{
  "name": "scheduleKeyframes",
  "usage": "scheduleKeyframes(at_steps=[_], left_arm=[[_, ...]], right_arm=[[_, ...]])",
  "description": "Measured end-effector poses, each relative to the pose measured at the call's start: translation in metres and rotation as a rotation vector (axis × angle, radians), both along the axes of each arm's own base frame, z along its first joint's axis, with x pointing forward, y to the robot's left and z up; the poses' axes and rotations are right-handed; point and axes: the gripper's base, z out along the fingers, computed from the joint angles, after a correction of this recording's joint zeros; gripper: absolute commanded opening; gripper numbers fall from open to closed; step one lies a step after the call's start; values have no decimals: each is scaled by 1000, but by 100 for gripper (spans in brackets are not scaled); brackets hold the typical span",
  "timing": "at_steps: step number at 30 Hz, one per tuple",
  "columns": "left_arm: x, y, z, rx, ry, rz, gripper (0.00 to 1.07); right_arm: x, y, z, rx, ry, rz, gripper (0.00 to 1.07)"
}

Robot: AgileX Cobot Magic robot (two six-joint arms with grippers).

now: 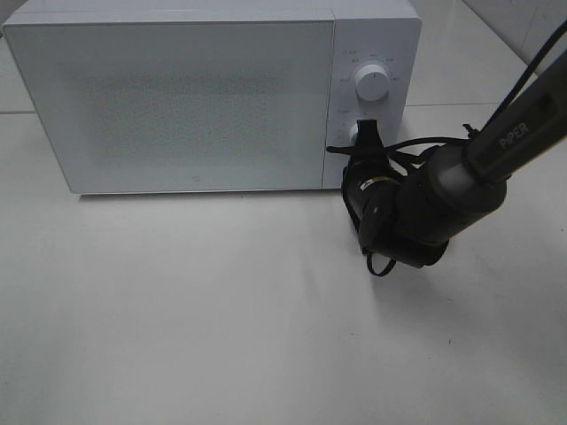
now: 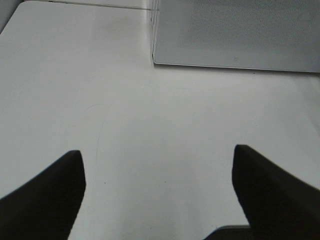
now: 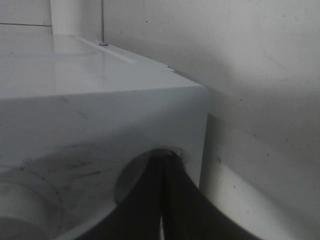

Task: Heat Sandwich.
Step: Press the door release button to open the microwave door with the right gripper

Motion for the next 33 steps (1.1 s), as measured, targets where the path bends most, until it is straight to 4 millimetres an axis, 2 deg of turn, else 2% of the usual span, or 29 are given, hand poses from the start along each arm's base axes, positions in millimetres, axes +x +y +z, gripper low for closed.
scheduleKeyframes(at_steps=[33], left_arm=[[0, 0, 0, 0, 0, 0, 76]], right_arm=[[8, 7, -7, 50, -65, -64, 0]])
